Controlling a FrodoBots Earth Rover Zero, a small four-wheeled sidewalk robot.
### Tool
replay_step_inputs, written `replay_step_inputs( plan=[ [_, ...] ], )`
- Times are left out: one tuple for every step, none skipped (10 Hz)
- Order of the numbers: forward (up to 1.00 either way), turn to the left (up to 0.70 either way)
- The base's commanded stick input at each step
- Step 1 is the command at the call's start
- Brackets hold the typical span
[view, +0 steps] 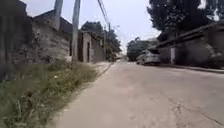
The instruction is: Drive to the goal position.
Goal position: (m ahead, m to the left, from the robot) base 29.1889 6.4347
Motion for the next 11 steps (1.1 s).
replay_step_inputs(
  plan=[
    [1.0, -0.31],
    [1.0, -0.23],
    [1.0, -0.15],
    [1.0, -0.08],
    [1.0, 0.0],
    [1.0, 0.02],
    [1.0, 0.02],
    [1.0, 0.02],
    [1.0, 0.02],
    [1.0, 0.02],
    [1.0, 0.02]
  ],
)
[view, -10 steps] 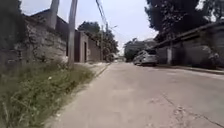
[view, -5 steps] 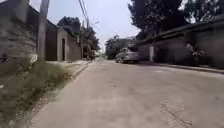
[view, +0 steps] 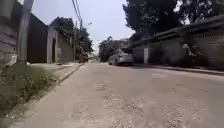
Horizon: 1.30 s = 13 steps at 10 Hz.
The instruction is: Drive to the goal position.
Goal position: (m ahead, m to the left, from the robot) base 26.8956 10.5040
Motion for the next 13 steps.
replay_step_inputs(
  plan=[
    [1.0, 0.02],
    [1.0, 0.02],
    [1.0, 0.02],
    [1.0, 0.02],
    [1.0, 0.02],
    [1.0, 0.02],
    [1.0, 0.02],
    [1.0, 0.02],
    [1.0, 0.02],
    [1.0, 0.02],
    [1.0, 0.02],
    [1.0, 0.02],
    [1.0, 0.02]
  ],
)
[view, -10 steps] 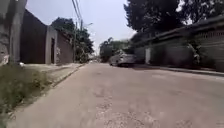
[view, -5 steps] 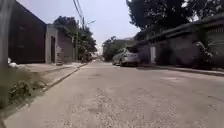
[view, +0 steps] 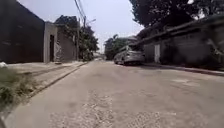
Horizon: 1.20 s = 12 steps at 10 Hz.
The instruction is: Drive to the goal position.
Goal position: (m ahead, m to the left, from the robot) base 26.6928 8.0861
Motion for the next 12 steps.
replay_step_inputs(
  plan=[
    [1.0, 0.04],
    [1.0, 0.37],
    [1.0, 0.42],
    [1.0, 0.27],
    [1.0, 0.02],
    [1.0, 0.02],
    [1.0, 0.02],
    [1.0, 0.02],
    [1.0, 0.02],
    [1.0, 0.02],
    [1.0, 0.02],
    [1.0, 0.02]
  ],
)
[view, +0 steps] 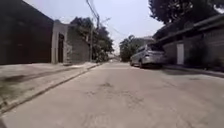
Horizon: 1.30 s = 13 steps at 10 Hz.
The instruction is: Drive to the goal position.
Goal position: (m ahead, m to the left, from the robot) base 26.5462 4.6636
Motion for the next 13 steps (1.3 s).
replay_step_inputs(
  plan=[
    [1.0, 0.02],
    [1.0, 0.02],
    [1.0, 0.02],
    [1.0, 0.02],
    [1.0, 0.02],
    [1.0, 0.02],
    [1.0, 0.02],
    [1.0, 0.02],
    [1.0, 0.02],
    [1.0, 0.02],
    [1.0, 0.02],
    [1.0, 0.02],
    [1.0, 0.02]
  ],
)
